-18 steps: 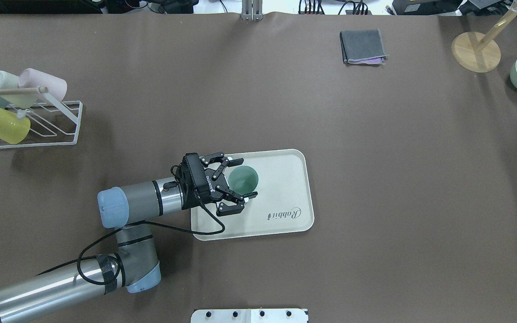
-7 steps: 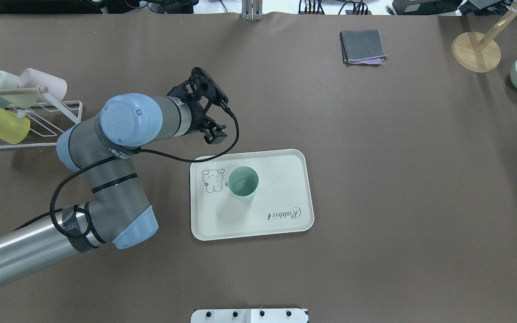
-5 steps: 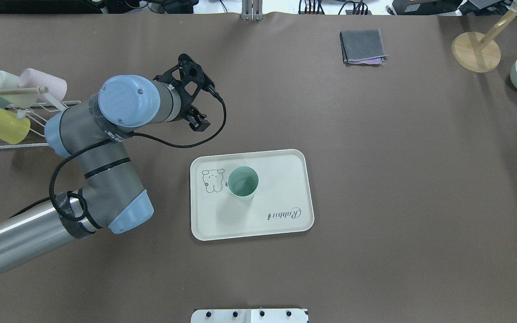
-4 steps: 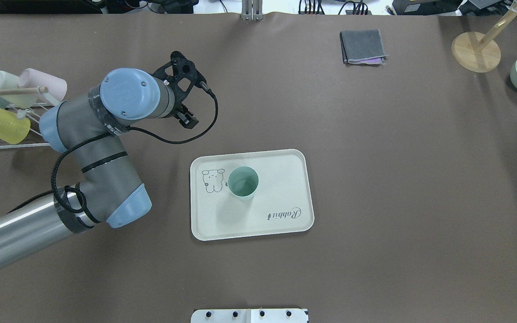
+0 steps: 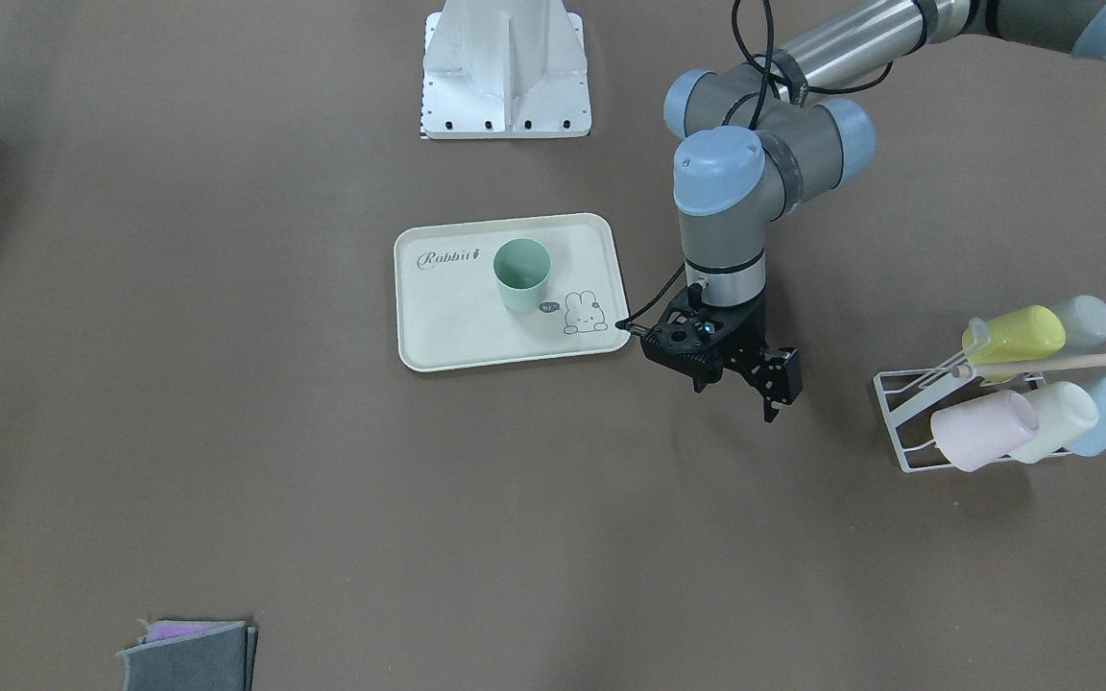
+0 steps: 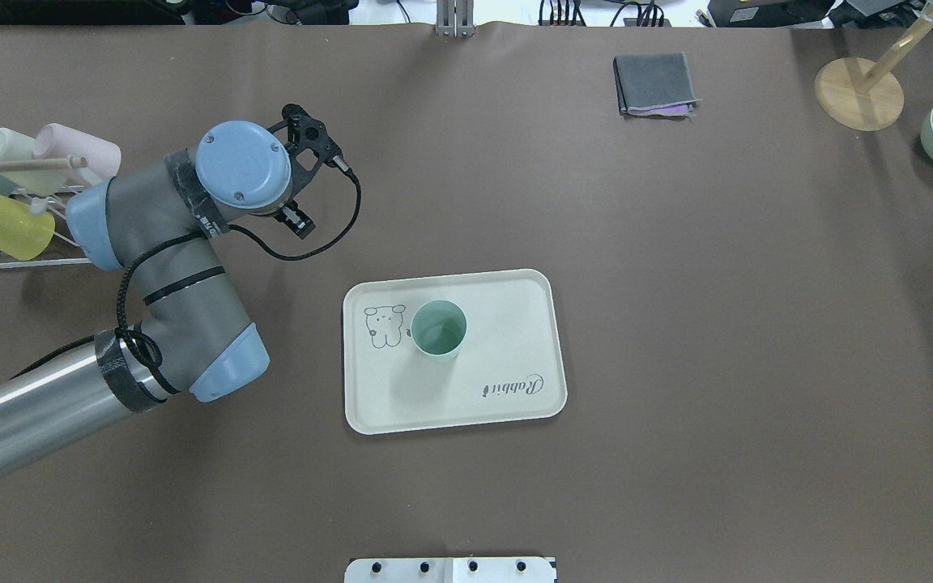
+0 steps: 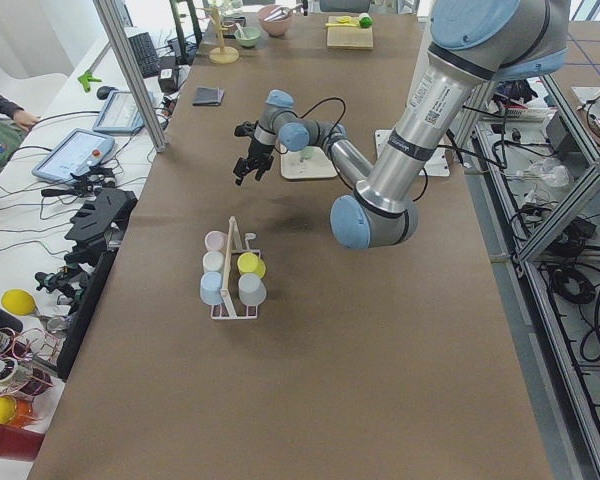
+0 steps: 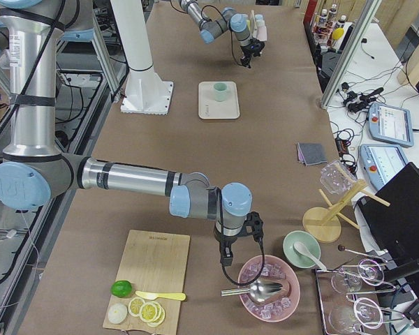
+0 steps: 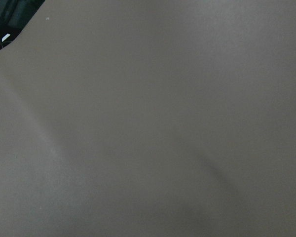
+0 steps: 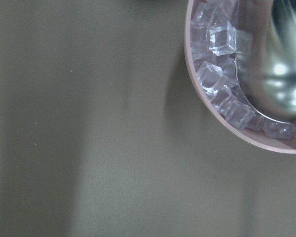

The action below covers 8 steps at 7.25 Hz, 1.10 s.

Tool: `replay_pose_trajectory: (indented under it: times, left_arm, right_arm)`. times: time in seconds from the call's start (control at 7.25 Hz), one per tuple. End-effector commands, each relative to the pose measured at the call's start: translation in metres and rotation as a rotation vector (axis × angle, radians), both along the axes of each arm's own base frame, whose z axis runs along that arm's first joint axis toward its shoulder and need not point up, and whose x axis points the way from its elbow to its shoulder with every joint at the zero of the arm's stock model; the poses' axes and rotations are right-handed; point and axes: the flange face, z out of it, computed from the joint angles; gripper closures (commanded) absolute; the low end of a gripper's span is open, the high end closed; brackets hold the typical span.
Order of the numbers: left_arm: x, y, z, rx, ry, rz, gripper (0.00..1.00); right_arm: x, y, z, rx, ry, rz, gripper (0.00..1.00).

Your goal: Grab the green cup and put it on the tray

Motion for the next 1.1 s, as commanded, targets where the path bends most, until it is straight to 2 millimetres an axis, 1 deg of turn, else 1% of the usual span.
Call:
replay_pose_trajectory:
  times: [0.0,0.14,0.28,0.41,0.55,0.69,0.83,0.97]
  left_arm:
    - [-0.005,-0.005,-0.003,0.163,-0.159,0.213,0.01]
    - [-0.015,-0.012,-0.001,0.160,-0.157,0.202,0.01]
    - [-0.026,-0.015,-0.011,0.173,-0.142,0.186,0.01]
    - [-0.049,-0.025,-0.021,0.180,-0.122,0.145,0.01]
    - [-0.069,-0.037,-0.019,0.140,-0.081,0.144,0.01]
    - [-0.096,-0.050,-0.018,0.094,-0.022,0.150,0.01]
    - [-0.138,-0.060,-0.004,0.035,0.032,0.141,0.01]
    - [-0.195,-0.071,0.014,-0.037,0.099,0.119,0.01]
  right_arm:
    - [0.000,0.000,-0.003,0.004,-0.005,0.001,0.00]
    - [0.000,0.000,-0.005,0.010,-0.004,0.000,0.00]
    - [0.000,0.001,-0.003,0.007,-0.001,0.000,0.00]
    - [0.000,0.001,-0.003,0.002,0.003,0.006,0.00]
    - [0.001,0.002,-0.002,0.000,0.008,0.008,0.00]
    - [0.001,0.001,-0.003,0.005,0.007,0.008,0.00]
    - [0.001,0.001,-0.002,0.002,0.011,0.008,0.00]
    - [0.001,0.001,0.000,-0.001,0.011,0.008,0.00]
